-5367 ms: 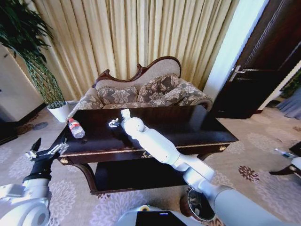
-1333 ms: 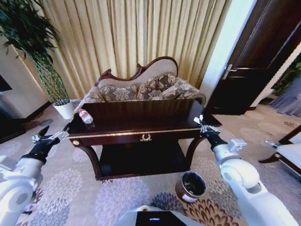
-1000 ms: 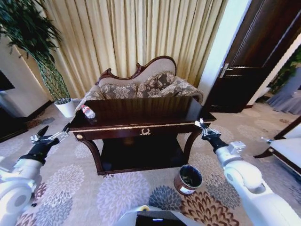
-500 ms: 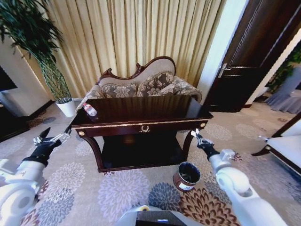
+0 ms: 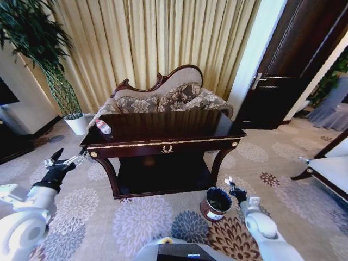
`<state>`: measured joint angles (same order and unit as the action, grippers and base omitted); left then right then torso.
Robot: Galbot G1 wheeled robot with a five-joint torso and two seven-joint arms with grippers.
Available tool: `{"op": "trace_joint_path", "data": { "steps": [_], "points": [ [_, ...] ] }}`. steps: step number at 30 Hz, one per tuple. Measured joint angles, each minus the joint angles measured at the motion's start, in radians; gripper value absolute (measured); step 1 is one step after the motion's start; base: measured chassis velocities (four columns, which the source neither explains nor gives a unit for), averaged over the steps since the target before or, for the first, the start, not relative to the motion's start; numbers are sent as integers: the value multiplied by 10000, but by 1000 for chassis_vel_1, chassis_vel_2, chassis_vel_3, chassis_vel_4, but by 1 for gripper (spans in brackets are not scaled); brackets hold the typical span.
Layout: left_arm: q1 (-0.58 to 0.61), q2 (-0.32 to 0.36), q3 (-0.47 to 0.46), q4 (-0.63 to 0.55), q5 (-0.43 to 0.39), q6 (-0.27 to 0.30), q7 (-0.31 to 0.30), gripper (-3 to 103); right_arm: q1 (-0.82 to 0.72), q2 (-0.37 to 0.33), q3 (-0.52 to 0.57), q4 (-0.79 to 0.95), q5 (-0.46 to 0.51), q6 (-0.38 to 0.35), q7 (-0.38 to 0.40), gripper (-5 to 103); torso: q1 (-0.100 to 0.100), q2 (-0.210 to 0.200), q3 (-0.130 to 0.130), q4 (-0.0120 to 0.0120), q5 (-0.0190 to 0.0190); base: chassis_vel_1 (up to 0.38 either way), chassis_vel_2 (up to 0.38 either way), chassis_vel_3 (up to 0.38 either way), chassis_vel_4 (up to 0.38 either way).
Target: Move to the front of the table and place the trash on the table into the trash bin.
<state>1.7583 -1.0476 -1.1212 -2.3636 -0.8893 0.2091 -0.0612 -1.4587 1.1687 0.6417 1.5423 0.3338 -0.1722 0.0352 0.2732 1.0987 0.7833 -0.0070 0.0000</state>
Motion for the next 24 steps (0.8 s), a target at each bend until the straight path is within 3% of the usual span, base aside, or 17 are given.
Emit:
{"op": "trace_joint_path", "data": {
  "steps": [8,17,19,24],
  "points": [
    [114,-60,-39,-37,71,-131,66,100,1813,639,-566,-2514,-809,-368,576,0,0,0,1,0,2,0,0,0,0],
    [218,-343,-29,-199,191,-216,161,100,2982,915,-999,-3856,-1570,-373,854,-2,0,0,0,2,1,0,0,0,0],
    [245,-405,-30,-236,227,-289,172,100,3027,939,-1051,-3937,-1662,-378,877,14,0,0,1,-1,1,0,0,0,0],
    [327,-497,-106,-316,237,-353,195,100,2997,916,-1140,-3955,-1698,-372,1040,30,-1,1,0,-1,0,0,0,0,0]
  ]
}}
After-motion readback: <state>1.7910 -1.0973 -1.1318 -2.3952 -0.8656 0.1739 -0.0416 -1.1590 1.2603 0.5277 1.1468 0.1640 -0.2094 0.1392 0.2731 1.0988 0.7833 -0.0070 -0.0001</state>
